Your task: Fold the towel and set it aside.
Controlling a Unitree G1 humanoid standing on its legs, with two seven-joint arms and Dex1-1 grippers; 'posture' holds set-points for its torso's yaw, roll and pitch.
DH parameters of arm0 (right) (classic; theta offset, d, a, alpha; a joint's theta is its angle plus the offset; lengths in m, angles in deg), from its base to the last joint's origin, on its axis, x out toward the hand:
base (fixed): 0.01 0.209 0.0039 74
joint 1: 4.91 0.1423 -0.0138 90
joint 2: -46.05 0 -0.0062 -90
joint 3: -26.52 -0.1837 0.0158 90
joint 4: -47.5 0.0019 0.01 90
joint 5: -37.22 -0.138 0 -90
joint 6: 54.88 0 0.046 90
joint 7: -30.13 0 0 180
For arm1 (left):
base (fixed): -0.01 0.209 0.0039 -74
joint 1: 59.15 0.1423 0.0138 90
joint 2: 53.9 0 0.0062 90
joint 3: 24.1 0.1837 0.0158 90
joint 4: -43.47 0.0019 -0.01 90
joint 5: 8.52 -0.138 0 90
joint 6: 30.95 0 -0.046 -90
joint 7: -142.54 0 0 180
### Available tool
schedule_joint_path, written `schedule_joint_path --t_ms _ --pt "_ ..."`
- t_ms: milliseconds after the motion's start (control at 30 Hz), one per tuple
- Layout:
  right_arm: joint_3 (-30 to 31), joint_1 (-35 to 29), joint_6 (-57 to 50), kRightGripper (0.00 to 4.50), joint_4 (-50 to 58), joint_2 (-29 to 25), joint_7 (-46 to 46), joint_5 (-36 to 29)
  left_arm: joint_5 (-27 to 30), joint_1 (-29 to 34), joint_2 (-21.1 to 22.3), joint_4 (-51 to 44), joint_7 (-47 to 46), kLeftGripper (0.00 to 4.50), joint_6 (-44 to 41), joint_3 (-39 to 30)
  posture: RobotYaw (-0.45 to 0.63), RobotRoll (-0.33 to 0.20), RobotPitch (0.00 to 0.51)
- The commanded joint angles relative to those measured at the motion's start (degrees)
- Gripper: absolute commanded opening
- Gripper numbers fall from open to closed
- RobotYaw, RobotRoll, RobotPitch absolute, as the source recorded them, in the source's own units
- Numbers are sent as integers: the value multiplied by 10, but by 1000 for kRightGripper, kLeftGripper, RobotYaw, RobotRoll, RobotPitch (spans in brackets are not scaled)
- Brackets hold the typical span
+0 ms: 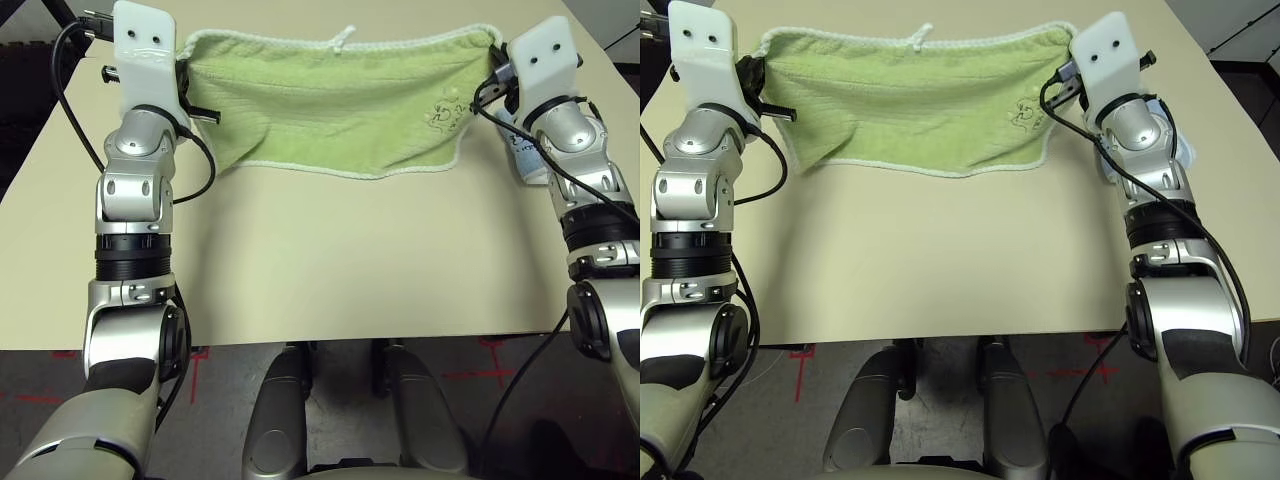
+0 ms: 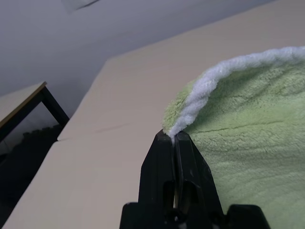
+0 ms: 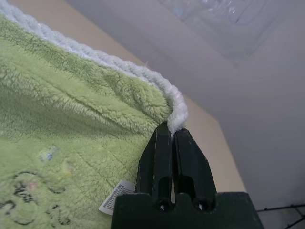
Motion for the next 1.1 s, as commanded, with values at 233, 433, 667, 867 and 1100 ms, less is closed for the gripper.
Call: schedule_joint_path --t_ms 233,433,667,867,1100 --pt "-23 16 -1 0 -9 -3 -73 -56 27 -43 21 37 34 28 -5 -10 19 0 252" --pt "-43 -47 -82 0 128 -3 -182 -148 90 -23 22 -7 108 28 -83 -18 11 0 258" --pt "-65 -80 -234 0 245 -9 -260 -244 144 -38 35 -22 165 28 -149 -29 8 0 265" --pt "-43 -73 -251 0 220 -7 -234 -199 105 -29 48 -3 138 28 -130 0 8 0 268" --pt "-9 -22 -185 0 80 10 -160 -115 36 -46 41 93 84 28 -27 33 13 0 276"
